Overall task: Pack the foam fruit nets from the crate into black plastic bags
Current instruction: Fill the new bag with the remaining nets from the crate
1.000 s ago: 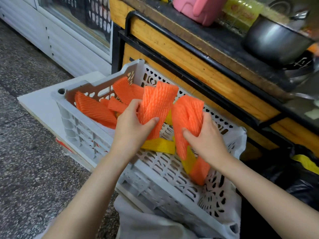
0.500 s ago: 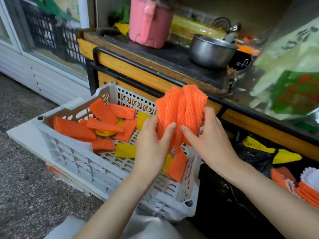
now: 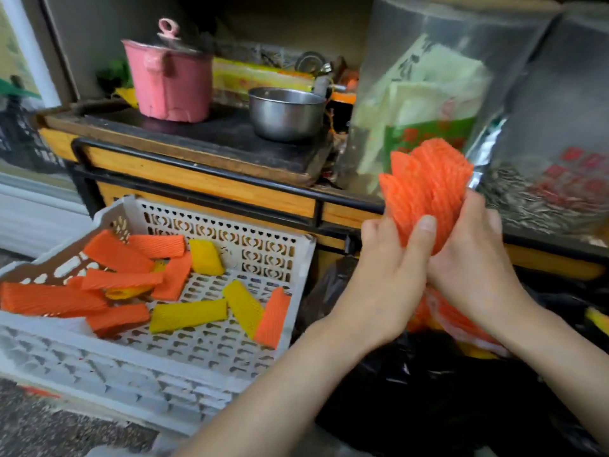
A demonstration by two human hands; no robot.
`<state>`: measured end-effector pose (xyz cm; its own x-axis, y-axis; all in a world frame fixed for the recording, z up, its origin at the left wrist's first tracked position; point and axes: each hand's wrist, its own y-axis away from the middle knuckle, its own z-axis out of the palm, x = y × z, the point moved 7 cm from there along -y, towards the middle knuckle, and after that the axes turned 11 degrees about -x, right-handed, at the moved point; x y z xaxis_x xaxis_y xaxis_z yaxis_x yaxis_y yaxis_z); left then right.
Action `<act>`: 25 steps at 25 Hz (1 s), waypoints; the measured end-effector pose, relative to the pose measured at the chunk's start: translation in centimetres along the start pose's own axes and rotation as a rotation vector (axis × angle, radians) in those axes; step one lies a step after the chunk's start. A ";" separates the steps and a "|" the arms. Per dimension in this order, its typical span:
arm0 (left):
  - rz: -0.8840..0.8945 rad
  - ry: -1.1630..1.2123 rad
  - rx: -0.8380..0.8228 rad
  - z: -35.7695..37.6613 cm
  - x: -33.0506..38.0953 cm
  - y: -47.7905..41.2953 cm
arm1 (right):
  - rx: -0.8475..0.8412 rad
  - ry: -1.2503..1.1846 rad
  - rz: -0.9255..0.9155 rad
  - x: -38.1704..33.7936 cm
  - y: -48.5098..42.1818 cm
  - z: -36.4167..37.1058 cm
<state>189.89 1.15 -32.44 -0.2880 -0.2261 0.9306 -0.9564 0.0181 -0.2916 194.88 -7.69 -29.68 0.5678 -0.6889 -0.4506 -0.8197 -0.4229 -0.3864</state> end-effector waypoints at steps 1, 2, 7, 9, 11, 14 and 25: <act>-0.008 0.003 -0.054 1.3 -0.1 -0.3 | 0.010 -0.007 0.030 1.1 0.1 -0.6; -0.022 0.007 -0.100 2.4 -0.1 -0.7 | 0.023 -0.012 0.072 2.5 0.2 -1.1; -0.071 -0.262 -0.090 2.4 -2.6 -3.2 | 0.090 -0.059 0.244 8.8 -0.5 -2.5; -0.128 -0.224 -0.076 2.7 -4.2 -3.7 | 0.030 -0.011 0.250 9.8 -0.6 -1.5; -0.151 -0.177 -0.096 3.9 -5.1 -3.9 | -0.043 0.033 0.273 10.2 -0.2 -0.1; -0.167 -0.132 -0.115 4.5 -5.7 -4.4 | -0.074 0.032 0.299 10.3 0.3 0.2; -0.272 -0.719 -0.087 1.0 -7.8 -5.1 | 0.003 0.043 0.300 10.8 -0.7 -1.8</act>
<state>197.09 1.83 -38.44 0.0320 -0.8098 0.5858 -0.9979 -0.0593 -0.0275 201.47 -15.88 -32.82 0.2966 -0.8069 -0.5109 -0.9500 -0.1950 -0.2437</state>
